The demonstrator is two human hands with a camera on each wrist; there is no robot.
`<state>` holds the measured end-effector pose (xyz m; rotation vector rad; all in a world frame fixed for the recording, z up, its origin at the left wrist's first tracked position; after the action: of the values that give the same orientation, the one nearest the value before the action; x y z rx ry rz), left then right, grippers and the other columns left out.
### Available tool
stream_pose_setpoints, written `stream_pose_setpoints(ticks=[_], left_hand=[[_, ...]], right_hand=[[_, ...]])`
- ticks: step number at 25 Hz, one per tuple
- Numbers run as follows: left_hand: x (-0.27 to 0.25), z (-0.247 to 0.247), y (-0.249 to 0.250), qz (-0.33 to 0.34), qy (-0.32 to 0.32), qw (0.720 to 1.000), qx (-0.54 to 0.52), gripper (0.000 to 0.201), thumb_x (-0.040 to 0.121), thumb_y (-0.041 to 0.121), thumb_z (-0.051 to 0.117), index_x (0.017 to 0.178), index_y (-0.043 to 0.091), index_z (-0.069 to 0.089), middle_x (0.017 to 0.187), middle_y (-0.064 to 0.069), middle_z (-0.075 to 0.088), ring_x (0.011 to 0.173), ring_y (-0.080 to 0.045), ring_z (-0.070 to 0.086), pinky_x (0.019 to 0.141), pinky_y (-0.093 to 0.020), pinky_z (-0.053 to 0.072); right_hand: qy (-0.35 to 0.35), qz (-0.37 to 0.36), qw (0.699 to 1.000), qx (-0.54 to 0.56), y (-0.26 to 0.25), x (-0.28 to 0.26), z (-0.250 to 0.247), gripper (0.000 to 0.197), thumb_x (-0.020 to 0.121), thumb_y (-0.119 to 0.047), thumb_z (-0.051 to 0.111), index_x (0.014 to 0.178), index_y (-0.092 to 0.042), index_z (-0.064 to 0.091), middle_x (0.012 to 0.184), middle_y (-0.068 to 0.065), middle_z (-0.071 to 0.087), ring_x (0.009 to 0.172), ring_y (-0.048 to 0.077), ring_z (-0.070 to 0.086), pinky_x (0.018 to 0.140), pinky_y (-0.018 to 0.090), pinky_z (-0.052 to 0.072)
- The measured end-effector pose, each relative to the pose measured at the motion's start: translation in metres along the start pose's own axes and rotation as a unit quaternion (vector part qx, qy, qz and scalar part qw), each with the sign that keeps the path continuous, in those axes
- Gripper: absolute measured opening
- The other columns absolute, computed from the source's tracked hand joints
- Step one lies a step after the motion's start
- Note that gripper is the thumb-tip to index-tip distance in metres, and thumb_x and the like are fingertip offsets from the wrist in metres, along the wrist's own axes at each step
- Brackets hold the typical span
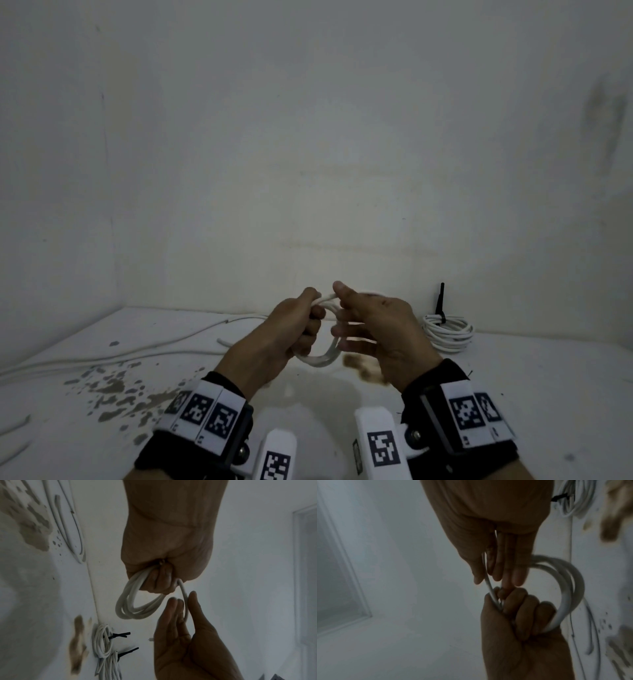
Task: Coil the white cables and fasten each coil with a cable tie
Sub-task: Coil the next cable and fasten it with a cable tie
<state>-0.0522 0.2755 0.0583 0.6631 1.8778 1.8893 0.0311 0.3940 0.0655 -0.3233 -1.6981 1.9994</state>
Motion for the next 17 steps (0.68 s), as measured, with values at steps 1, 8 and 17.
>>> stream_pose_setpoints(ticks=[1, 8, 17], left_hand=[[0.001, -0.004, 0.001, 0.003, 0.019, 1.0, -0.015, 0.037, 0.099, 0.033, 0.039, 0.065, 0.021, 0.041, 0.052, 0.007, 0.024, 0.043, -0.01, 0.016, 0.047, -0.025, 0.016], [0.005, -0.017, 0.003, -0.024, 0.011, 0.977, -0.212, 0.044, 0.098, 0.04, 0.047, 0.061, 0.021, 0.038, 0.046, 0.007, 0.019, 0.031, -0.007, 0.013, 0.034, -0.017, 0.014], [0.001, -0.021, 0.008, -0.032, -0.056, 0.971, -0.23, 0.044, 0.097, 0.045, 0.046, 0.061, 0.021, 0.035, 0.043, 0.009, 0.018, 0.027, -0.005, 0.014, 0.033, -0.017, 0.013]], right_hand=[[0.027, -0.015, 0.999, -0.043, -0.001, 0.0, -0.004, 0.036, 0.078, -0.034, 0.083, 0.084, -0.001, 0.071, 0.067, 0.009, 0.068, 0.055, 0.022, 0.067, 0.051, 0.03, 0.055], [0.018, -0.088, 0.964, -0.249, -0.001, 0.009, -0.015, 0.017, 0.091, -0.03, 0.069, 0.105, -0.021, 0.066, 0.091, 0.012, 0.066, 0.067, 0.02, 0.063, 0.06, 0.041, 0.06], [0.092, -0.172, 0.94, -0.281, 0.009, 0.017, -0.02, 0.03, 0.091, -0.028, 0.069, 0.116, -0.04, 0.058, 0.098, -0.007, 0.058, 0.092, 0.023, 0.065, 0.08, 0.05, 0.059]])
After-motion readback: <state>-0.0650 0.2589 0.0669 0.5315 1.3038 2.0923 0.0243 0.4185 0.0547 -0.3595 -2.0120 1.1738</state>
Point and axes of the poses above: each hand's wrist, its own x-axis towards the middle knuckle, its own z-axis out of the palm, y = z × x, the point moved 2 cm from there along x, towards the middle knuckle
